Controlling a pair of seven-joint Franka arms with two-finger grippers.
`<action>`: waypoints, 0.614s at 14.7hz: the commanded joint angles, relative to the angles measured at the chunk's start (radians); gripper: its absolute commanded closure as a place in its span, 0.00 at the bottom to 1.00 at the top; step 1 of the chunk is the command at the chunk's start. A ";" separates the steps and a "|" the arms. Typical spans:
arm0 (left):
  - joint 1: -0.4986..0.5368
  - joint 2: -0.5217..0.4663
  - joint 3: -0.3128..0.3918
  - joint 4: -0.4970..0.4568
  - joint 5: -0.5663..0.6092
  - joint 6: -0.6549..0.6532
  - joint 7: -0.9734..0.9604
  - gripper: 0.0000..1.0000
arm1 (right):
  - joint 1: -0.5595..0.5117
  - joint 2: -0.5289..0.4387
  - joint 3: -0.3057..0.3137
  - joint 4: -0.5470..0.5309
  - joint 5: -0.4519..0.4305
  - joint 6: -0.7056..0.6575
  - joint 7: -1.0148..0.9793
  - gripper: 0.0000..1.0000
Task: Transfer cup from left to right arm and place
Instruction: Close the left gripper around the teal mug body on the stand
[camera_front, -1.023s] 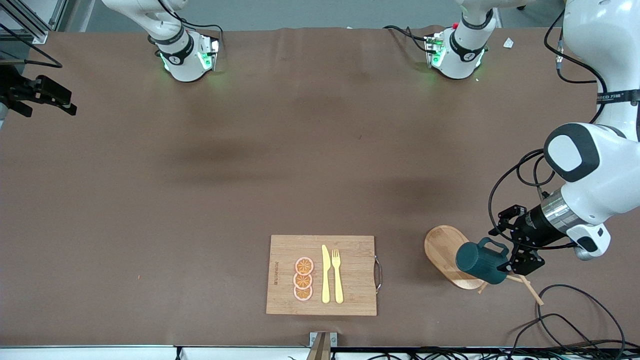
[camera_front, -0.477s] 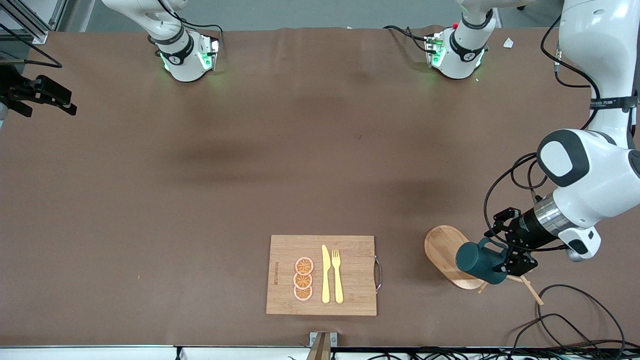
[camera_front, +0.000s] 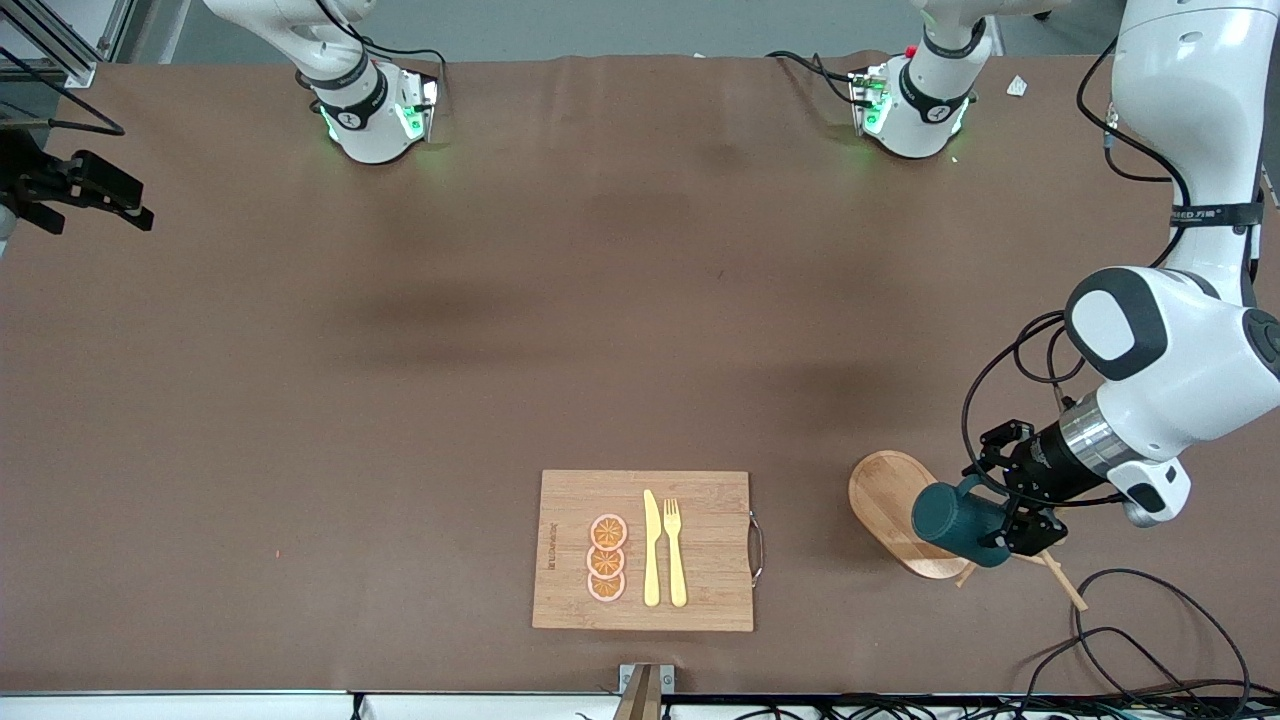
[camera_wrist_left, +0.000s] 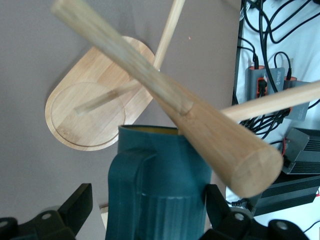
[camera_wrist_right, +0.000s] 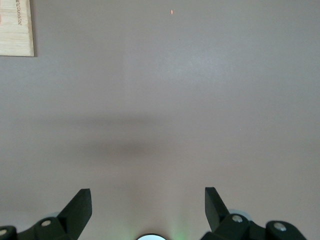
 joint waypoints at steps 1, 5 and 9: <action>-0.003 0.010 -0.016 0.013 -0.020 0.014 0.014 0.00 | -0.014 -0.007 0.008 -0.006 0.005 0.003 -0.017 0.00; 0.006 0.012 -0.016 0.014 -0.023 0.014 0.058 0.00 | -0.014 -0.007 0.008 -0.006 0.005 0.003 -0.017 0.00; 0.010 0.021 -0.017 0.016 -0.029 0.014 0.074 0.00 | -0.012 -0.007 0.008 -0.006 0.005 0.003 -0.016 0.00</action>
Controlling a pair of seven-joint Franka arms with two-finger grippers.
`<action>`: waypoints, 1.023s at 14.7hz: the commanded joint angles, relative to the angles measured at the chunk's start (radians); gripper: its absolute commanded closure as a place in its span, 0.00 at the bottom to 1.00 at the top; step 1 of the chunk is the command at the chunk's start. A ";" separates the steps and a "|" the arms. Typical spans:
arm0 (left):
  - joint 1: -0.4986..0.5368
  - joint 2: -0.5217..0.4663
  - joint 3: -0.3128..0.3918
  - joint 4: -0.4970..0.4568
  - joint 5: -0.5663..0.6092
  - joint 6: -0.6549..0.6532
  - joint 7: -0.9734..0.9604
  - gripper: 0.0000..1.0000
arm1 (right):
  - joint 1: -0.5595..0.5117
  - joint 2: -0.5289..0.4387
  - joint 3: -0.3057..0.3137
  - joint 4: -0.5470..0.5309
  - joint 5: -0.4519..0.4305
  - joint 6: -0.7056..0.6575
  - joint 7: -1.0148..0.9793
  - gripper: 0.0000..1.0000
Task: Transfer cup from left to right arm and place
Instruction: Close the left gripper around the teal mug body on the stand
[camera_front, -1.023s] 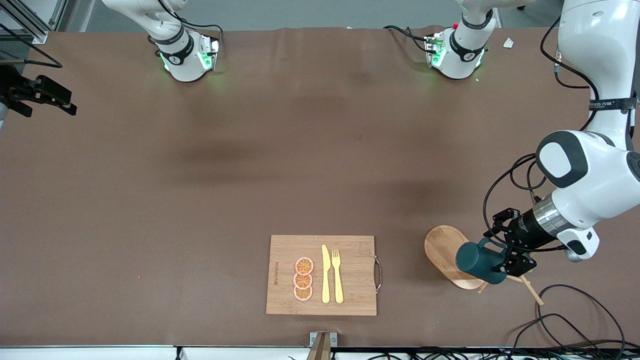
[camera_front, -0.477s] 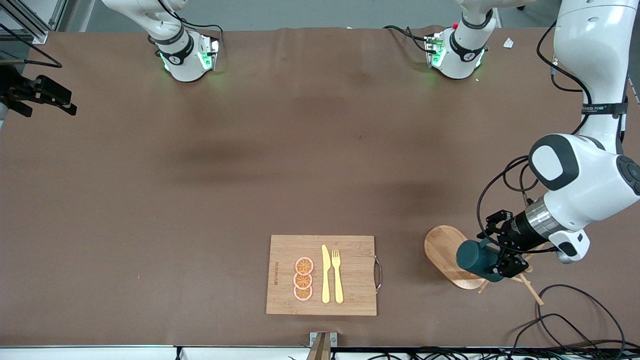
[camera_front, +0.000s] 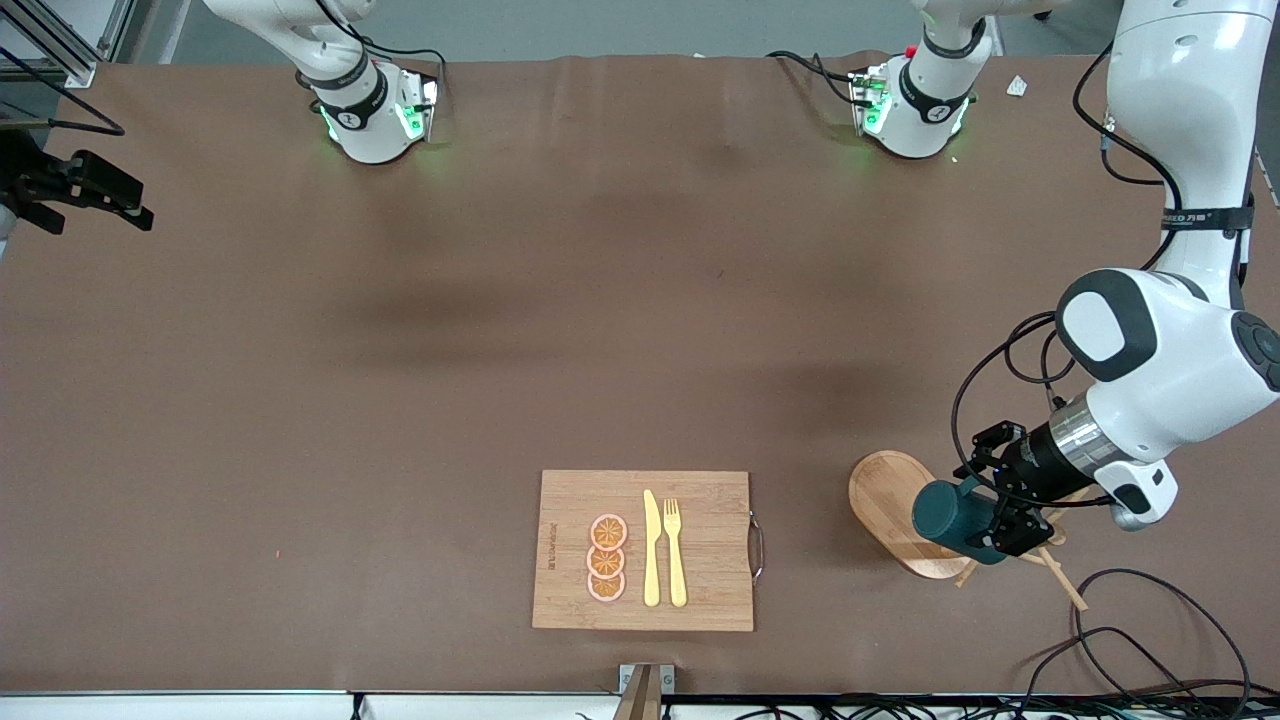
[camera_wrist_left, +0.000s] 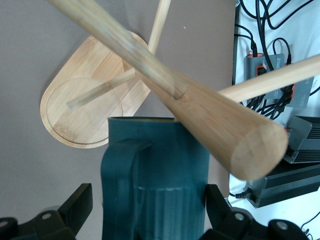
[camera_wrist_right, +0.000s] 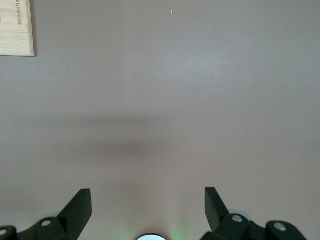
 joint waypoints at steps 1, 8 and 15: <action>0.001 0.015 -0.004 0.015 -0.022 0.007 0.023 0.00 | -0.012 -0.007 0.008 -0.006 0.005 0.003 -0.015 0.00; -0.001 0.041 -0.004 0.040 -0.031 0.007 0.025 0.01 | -0.011 -0.007 0.008 -0.006 0.005 0.003 -0.015 0.00; -0.001 0.042 -0.004 0.044 -0.031 0.007 0.023 0.20 | -0.011 -0.007 0.008 -0.005 0.005 0.003 -0.016 0.00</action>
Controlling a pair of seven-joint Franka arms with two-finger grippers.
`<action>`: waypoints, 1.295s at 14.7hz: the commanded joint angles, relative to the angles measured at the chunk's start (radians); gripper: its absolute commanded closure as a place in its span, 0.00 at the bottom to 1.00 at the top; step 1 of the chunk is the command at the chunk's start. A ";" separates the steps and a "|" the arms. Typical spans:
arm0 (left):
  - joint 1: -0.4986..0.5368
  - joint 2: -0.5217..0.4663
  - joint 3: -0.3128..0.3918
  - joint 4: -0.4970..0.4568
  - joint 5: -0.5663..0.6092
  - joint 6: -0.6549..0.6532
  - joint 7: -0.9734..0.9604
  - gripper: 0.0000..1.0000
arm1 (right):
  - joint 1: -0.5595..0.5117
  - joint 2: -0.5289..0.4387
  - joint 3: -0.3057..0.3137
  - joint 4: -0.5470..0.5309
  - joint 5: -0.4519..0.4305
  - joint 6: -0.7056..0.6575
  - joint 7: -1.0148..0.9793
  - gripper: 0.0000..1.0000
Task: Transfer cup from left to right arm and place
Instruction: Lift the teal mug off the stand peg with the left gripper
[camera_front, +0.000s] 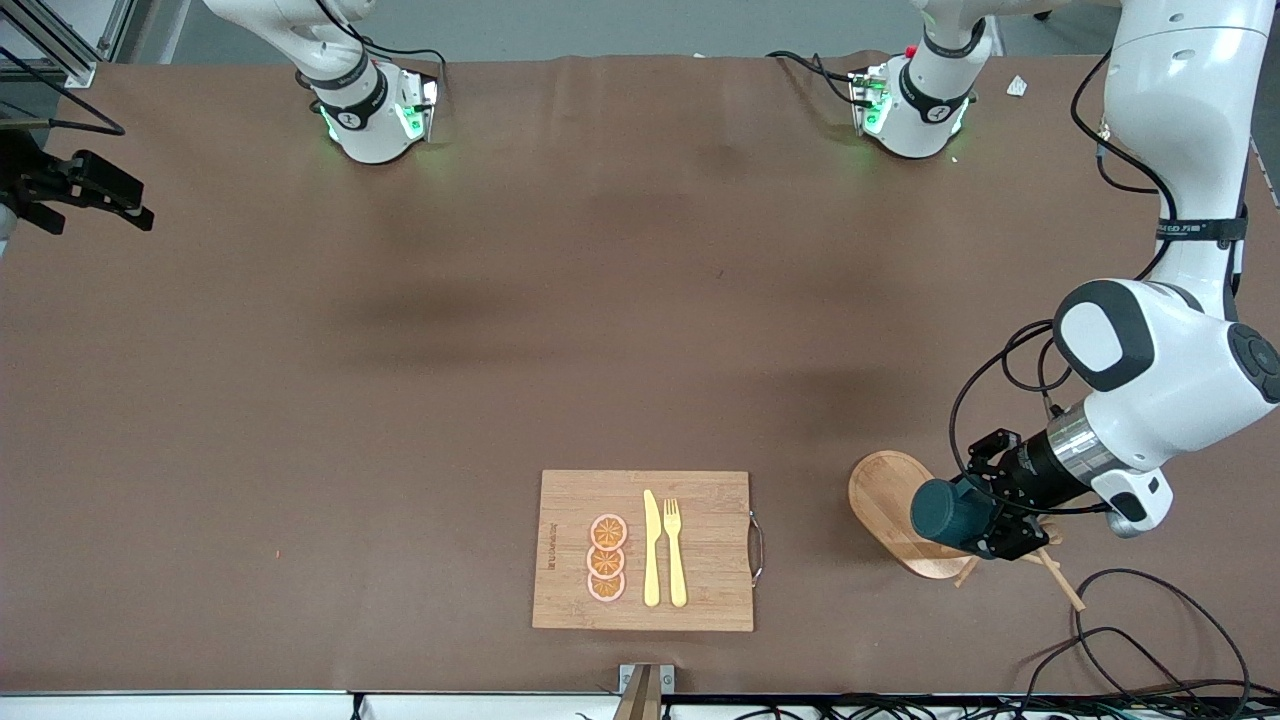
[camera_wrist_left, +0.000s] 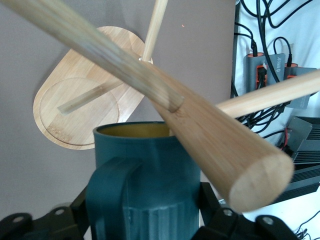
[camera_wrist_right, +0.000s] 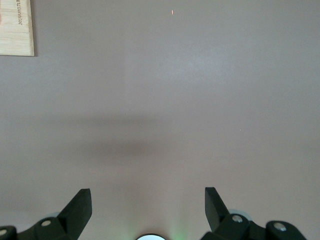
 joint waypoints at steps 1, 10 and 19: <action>0.000 0.013 -0.003 0.022 -0.021 0.004 0.016 0.22 | -0.011 -0.007 0.008 -0.005 0.005 0.004 -0.014 0.00; 0.001 -0.043 -0.003 0.024 -0.019 -0.028 0.007 0.23 | -0.011 -0.007 0.008 -0.005 0.005 0.004 -0.014 0.00; -0.002 -0.086 -0.089 0.027 -0.014 -0.074 -0.042 0.23 | -0.011 -0.007 0.008 -0.006 0.005 0.004 -0.013 0.00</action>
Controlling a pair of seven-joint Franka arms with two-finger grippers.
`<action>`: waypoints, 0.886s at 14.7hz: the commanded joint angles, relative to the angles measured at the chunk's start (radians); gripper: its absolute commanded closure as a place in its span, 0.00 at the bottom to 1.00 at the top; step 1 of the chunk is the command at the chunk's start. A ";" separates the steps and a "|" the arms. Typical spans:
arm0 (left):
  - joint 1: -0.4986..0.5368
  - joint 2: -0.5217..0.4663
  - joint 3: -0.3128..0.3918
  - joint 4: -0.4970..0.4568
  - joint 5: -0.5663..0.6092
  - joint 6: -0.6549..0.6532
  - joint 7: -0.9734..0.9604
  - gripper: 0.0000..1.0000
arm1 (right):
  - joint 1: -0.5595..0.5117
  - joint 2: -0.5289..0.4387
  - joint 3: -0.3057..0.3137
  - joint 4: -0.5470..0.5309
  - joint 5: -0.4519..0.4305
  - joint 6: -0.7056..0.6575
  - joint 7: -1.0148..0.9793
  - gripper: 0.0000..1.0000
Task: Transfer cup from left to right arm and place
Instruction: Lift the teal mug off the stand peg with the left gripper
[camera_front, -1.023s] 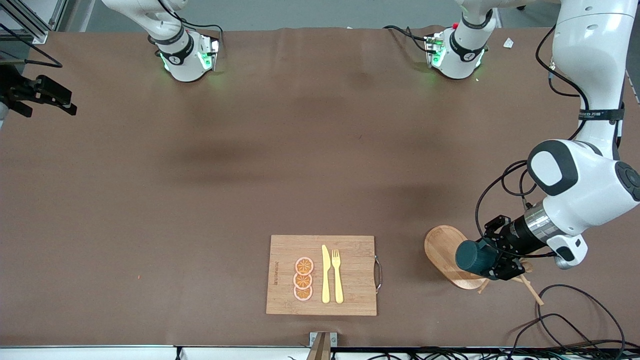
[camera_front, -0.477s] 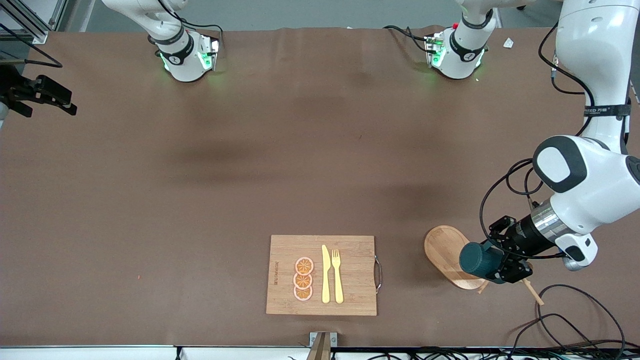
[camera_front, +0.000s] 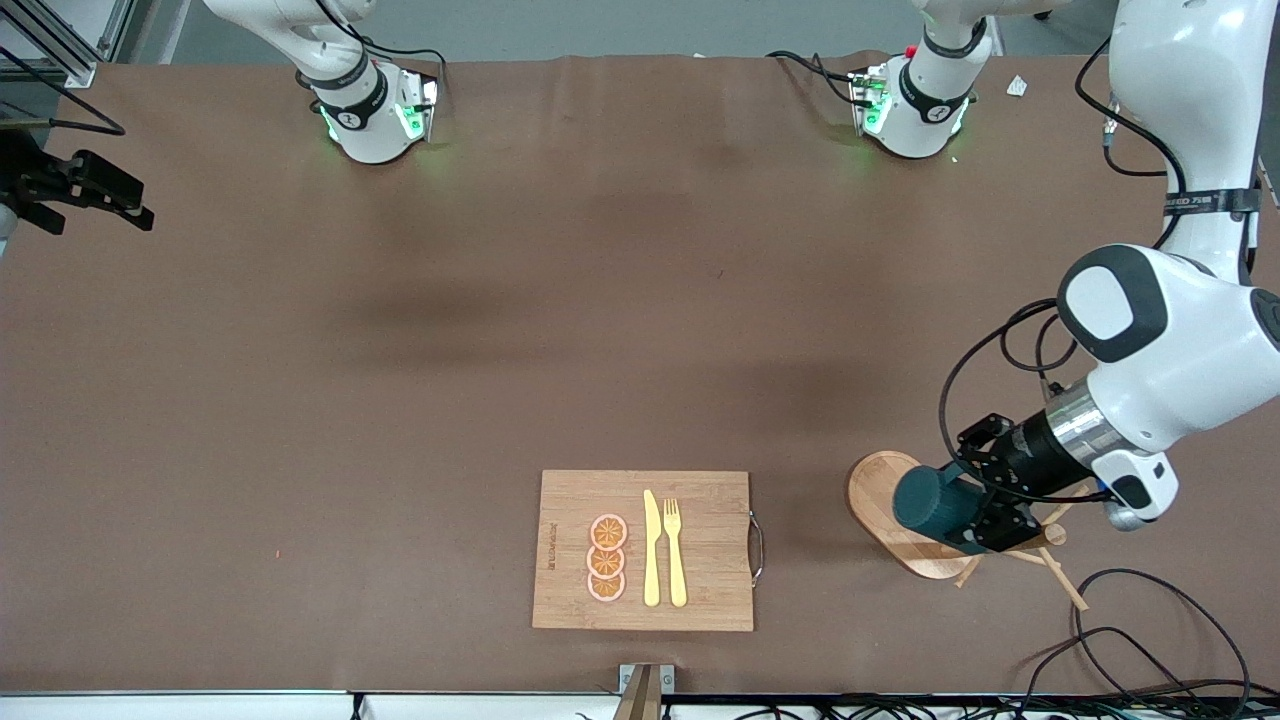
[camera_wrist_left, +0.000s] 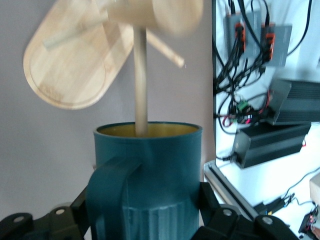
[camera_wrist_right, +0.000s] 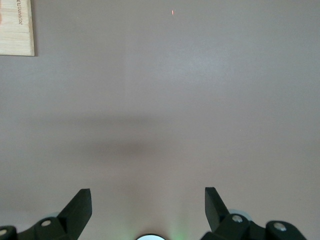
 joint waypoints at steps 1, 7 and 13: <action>0.002 -0.023 -0.036 -0.002 -0.013 -0.015 -0.013 0.23 | -0.011 -0.007 0.007 -0.005 0.005 0.003 -0.012 0.00; -0.041 -0.028 -0.099 0.016 0.031 -0.015 -0.033 0.23 | -0.009 -0.007 0.007 -0.006 0.005 0.003 -0.012 0.00; -0.298 0.012 -0.093 0.054 0.423 -0.007 -0.314 0.23 | -0.011 -0.007 0.007 -0.006 0.005 0.003 -0.012 0.00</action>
